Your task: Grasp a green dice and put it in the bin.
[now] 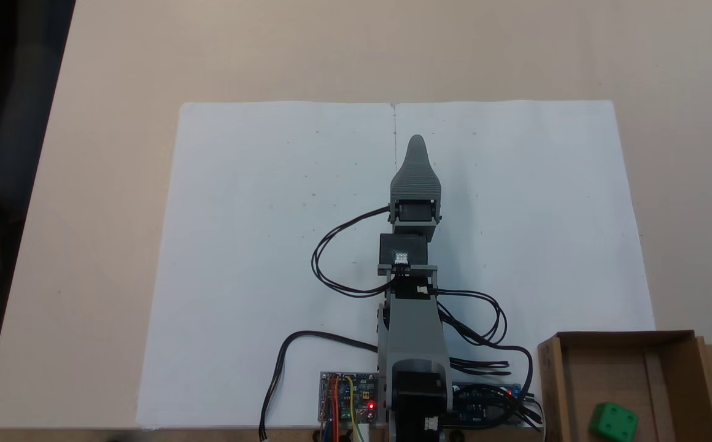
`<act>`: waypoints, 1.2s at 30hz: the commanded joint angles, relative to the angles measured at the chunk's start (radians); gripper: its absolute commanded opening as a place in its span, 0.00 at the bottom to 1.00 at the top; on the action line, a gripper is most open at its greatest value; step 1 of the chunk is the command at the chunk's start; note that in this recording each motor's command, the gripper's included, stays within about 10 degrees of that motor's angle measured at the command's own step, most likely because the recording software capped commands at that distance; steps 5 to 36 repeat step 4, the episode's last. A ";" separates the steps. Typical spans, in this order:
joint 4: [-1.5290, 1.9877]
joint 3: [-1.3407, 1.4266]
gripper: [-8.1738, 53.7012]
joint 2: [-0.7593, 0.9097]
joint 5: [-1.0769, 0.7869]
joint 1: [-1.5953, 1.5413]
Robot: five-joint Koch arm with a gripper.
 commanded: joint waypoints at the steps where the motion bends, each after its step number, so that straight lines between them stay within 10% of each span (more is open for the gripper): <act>1: -0.175 0.071 0.87 0.121 -0.075 0.015; 36: -0.175 0.071 0.87 0.121 -0.075 0.015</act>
